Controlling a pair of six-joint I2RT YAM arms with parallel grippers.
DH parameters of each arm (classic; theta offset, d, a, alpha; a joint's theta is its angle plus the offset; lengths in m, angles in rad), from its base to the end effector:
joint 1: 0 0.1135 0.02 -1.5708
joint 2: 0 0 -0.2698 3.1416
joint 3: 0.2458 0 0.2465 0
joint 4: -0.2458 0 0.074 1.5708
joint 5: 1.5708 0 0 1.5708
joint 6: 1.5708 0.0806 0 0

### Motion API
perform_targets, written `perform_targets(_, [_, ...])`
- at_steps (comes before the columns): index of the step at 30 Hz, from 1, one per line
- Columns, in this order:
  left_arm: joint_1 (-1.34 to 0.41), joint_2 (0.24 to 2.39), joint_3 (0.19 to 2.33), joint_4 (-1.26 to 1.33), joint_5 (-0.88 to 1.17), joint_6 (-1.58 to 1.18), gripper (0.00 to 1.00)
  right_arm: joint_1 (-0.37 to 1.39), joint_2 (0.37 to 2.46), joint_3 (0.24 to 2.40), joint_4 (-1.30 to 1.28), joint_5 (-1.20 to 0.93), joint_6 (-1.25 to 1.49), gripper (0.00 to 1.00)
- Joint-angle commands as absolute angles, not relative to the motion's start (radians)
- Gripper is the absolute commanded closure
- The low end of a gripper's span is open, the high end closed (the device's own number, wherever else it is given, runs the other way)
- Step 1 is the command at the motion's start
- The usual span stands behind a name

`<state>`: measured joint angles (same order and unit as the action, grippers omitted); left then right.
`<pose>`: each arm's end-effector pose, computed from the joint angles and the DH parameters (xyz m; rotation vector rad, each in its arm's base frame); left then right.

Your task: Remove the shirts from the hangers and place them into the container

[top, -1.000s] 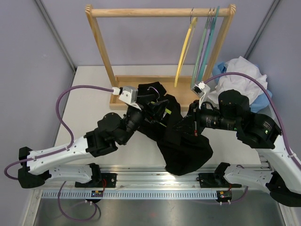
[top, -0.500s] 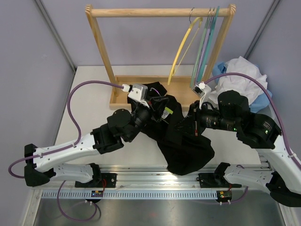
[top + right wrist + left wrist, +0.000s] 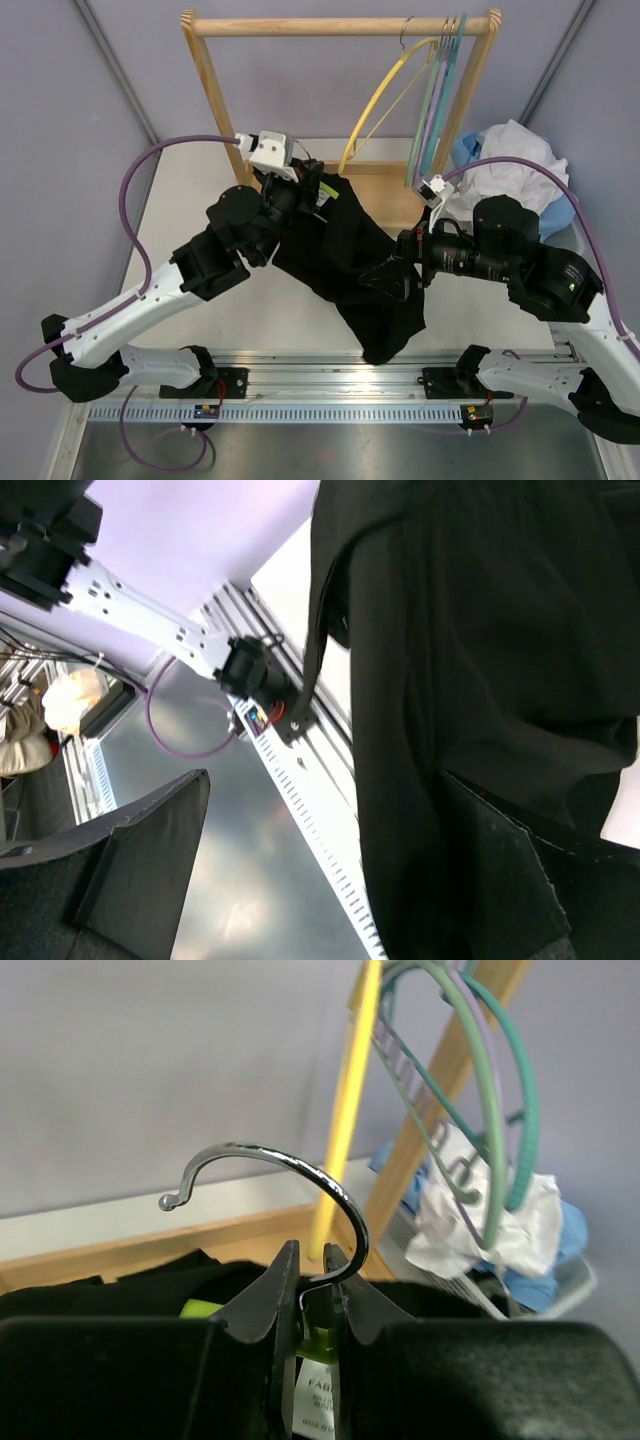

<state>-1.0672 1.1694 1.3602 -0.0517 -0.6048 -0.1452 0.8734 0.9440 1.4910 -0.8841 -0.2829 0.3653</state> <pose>0.1738 -0.2204 0.4855 0.1723 1.4706 -0.5557 0.0968 0.1506 0.4575 -0.7133 1.9259 1.0781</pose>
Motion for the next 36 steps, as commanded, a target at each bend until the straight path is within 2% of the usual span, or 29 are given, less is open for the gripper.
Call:
perform_targets(1, [-0.999, 1.172, 1.512, -0.027, -0.637, -0.110, 1.00, 0.885, 0.919, 1.470, -0.911, -0.295, 0.356, 0.01])
perform_targets(16, [-0.953, 1.307, 1.847, -0.127, -0.663, -0.012, 1.00, 0.885, 0.884, 1.378, -0.890, -0.272, 0.374, 0.01])
perform_targets(17, [-0.953, 1.312, 1.859, -0.130, -0.663, -0.011, 1.00, 0.885, 0.882, 1.370, -0.888, -0.268, 0.373, 0.05])
perform_targets(18, [-0.953, 1.318, 1.867, -0.130, -0.667, -0.011, 1.00, 0.885, 0.881, 1.367, -0.891, -0.264, 0.373, 0.18])
perform_targets(19, [-0.953, 1.325, 1.877, -0.126, -0.675, -0.006, 1.00, 0.885, 0.879, 1.362, -0.891, -0.252, 0.373, 0.27])
perform_targets(20, [-0.951, 1.328, 1.882, -0.124, -0.678, -0.006, 1.00, 0.885, 0.876, 1.362, -0.893, -0.249, 0.373, 0.48])
perform_targets(21, [-0.951, 1.331, 1.888, -0.123, -0.681, -0.006, 1.00, 0.885, 0.874, 1.362, -0.897, -0.227, 0.374, 0.97])
perform_targets(22, [-0.950, 1.342, 1.910, -0.130, -0.692, -0.006, 1.00, 0.885, 0.871, 1.365, -0.905, -0.216, 0.377, 1.00])
perform_targets(30, [-0.882, 1.379, 1.954, -0.149, -0.807, 0.055, 1.00, 0.885, 0.792, 1.374, -0.959, -0.184, 0.396, 1.00])
perform_targets(36, [-0.785, 1.313, 1.954, -0.062, -0.958, 0.109, 1.00, 0.885, 0.718, 1.379, -1.029, -0.121, 0.417, 1.00])
